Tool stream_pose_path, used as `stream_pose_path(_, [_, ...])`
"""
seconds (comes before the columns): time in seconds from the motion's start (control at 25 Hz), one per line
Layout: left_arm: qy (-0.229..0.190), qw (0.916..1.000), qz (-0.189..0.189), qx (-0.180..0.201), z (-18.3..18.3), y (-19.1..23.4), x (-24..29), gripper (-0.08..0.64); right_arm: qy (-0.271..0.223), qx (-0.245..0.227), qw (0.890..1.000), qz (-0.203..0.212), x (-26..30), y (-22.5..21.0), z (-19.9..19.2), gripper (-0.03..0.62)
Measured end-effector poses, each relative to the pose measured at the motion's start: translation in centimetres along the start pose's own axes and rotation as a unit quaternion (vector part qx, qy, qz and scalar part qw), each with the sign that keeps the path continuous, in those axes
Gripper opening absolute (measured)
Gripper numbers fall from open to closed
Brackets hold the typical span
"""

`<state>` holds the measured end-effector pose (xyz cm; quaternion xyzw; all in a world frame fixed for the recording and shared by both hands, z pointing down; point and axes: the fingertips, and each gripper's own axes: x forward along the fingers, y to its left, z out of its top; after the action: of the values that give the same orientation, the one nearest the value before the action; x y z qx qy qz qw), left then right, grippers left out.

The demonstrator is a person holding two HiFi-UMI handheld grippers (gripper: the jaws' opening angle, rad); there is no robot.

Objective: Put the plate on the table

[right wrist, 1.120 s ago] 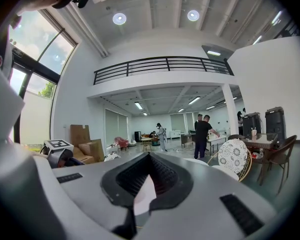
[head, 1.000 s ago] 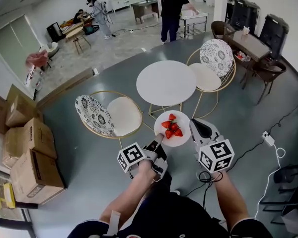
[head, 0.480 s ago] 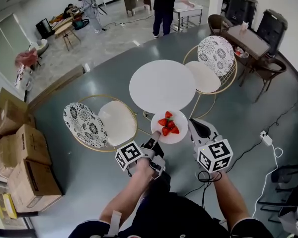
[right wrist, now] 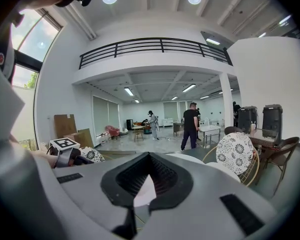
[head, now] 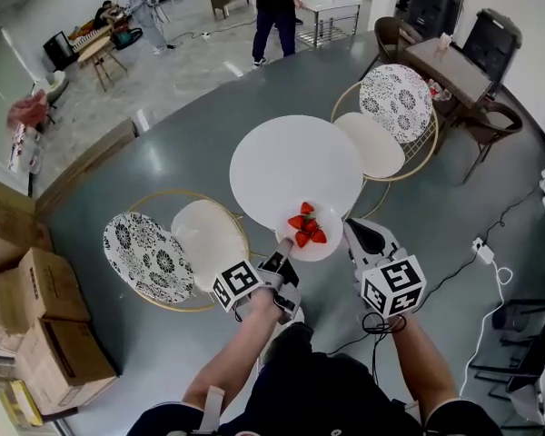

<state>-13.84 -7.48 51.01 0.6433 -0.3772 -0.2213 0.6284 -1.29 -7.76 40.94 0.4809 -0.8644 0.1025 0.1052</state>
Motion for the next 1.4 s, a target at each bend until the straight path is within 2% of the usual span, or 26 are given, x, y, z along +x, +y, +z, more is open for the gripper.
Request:
stream_pose_path(0.32, [0.037,0.9993,0.008,0.001,3.7,1.9,4.8,0.015,0.008,0.000,0.999,-0.039,4.4,-3.4,0.6,0.005])
stream_pose_path(0.68, [0.051,0.9986,0.017,0.000,5.1,3.2,9.3,0.015,0.009,0.013,0.998,-0.056,6.5,-5.9,0.5,0.005])
stream_pose_path(0.92, [0.042,0.9988,0.024,-0.002,5.0,3.4,12.1,0.015,0.013,0.008,0.999,-0.038,8.0,-8.8,0.5,0.005])
stream_pose_path(1.4, [-0.011,0.9982,0.056,-0.019,4.8,5.8,16.8,0.015,0.015,0.006,0.999,0.033,13.6,-13.6,1.0,0.005])
